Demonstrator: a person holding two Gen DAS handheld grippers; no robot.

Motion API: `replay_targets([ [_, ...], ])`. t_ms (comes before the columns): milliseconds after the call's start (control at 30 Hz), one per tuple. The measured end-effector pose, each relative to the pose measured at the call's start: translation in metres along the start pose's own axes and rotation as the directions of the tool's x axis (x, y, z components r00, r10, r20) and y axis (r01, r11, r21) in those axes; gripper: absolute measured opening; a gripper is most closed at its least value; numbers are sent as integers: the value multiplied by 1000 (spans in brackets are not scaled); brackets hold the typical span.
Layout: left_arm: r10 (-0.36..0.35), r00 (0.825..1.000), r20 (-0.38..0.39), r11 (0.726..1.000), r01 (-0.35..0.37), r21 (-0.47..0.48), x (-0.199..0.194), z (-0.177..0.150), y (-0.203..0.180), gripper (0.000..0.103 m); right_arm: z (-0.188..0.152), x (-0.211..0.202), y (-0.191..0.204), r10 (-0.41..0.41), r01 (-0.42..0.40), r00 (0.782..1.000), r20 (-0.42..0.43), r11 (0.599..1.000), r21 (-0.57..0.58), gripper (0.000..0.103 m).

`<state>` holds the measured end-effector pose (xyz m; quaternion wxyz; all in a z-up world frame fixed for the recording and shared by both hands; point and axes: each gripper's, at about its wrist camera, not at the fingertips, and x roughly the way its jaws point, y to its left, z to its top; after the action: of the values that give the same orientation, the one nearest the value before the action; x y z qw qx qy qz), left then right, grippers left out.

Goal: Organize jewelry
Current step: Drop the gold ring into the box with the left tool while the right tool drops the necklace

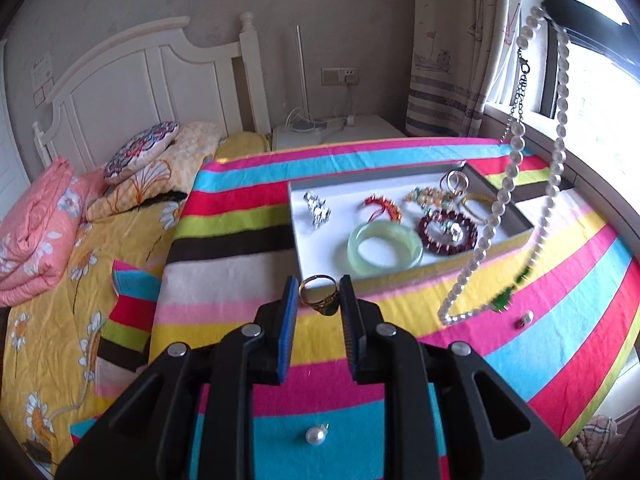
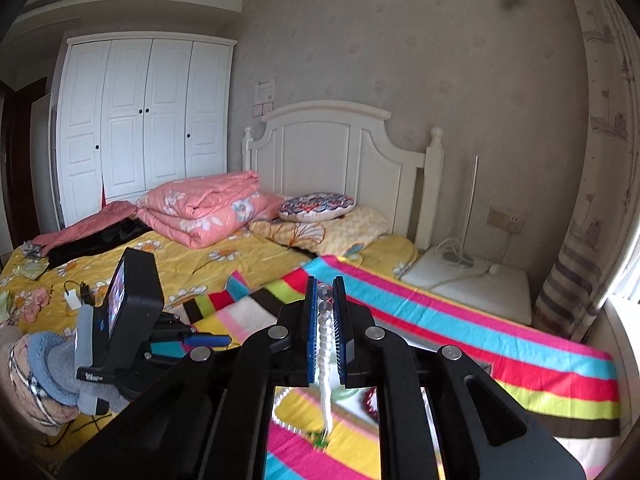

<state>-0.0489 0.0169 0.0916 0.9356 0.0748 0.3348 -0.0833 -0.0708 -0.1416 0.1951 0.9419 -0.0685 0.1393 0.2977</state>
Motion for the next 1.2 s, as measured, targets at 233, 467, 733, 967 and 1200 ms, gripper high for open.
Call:
replay_targets([
  [233, -32, 999, 16, 999, 32, 21, 9, 43, -7, 21, 30, 7, -18, -54, 53, 998, 36, 999, 12, 10],
  [467, -31, 999, -10, 998, 31, 51, 37, 73, -22, 21, 42, 32, -44, -100, 99, 995, 9, 994, 51, 10],
  [733, -32, 996, -89, 999, 30, -28, 89, 81, -10, 21, 52, 103, -56, -132, 136, 988, -76, 990, 44, 10],
  [967, -41, 994, -101, 997, 35, -66, 113, 85, 2, 21, 43, 113, -64, -126, 129, 990, -70, 991, 41, 10],
  [1200, -98, 980, -170, 989, 78, -123, 154, 78, 0, 28, -50, 123, -100, -122, 158, 961, -248, 979, 132, 10],
])
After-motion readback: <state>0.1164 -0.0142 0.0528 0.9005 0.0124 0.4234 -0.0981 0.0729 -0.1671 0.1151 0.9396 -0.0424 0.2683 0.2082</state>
